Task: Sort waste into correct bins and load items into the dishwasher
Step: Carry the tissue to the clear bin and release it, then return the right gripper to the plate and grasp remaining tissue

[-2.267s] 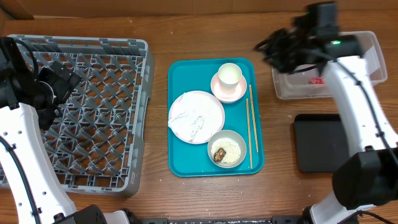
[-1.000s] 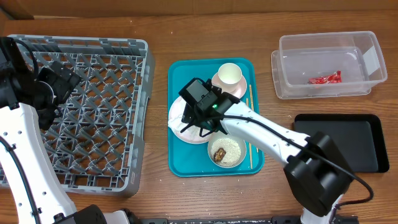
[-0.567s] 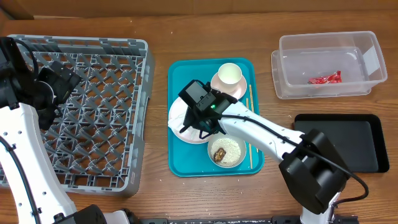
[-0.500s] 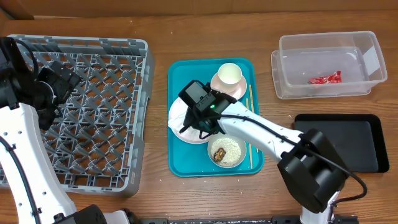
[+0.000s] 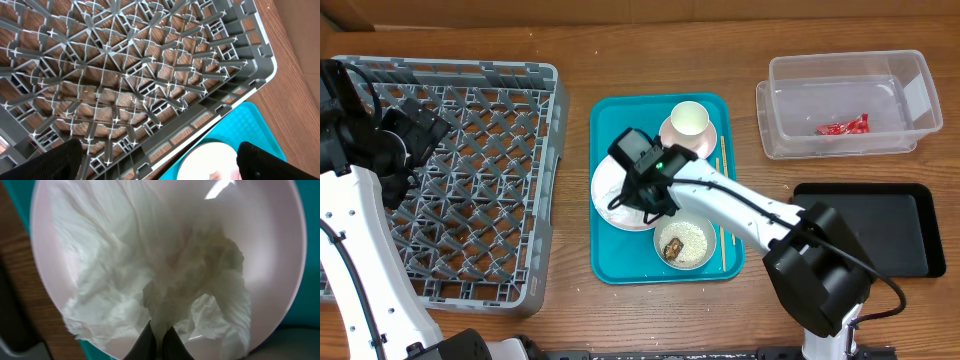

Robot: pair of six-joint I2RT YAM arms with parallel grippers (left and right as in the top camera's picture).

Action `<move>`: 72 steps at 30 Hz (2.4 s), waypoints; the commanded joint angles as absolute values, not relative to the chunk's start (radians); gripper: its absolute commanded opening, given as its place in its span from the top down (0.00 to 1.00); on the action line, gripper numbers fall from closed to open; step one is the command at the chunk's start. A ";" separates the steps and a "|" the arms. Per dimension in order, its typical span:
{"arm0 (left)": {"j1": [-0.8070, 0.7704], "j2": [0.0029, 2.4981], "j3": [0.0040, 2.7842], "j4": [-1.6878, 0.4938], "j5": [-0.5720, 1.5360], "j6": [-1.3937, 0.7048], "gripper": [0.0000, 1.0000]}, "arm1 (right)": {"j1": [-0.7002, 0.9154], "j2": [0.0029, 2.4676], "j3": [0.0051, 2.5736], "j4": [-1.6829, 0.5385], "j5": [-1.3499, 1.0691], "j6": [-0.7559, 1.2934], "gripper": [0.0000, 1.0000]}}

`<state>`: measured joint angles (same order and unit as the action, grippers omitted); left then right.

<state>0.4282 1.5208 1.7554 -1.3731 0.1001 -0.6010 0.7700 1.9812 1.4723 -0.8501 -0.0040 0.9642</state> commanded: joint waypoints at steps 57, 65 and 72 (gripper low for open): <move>0.432 1.517 1.770 -1.374 0.097 -0.614 0.00 | 0.073 1.835 1.729 -0.974 -0.667 0.418 0.06; 0.432 1.517 1.770 -1.374 0.097 -0.614 0.00 | 0.411 1.851 1.721 -1.053 -0.278 0.480 0.02; 0.432 1.517 1.770 -1.374 0.097 -0.614 0.00 | 0.656 1.927 1.721 -1.017 -0.007 0.709 0.00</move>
<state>0.4282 1.5208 1.7554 -1.3731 0.1001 -0.6010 0.5961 1.8793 1.7130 -1.0370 -0.1799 0.5850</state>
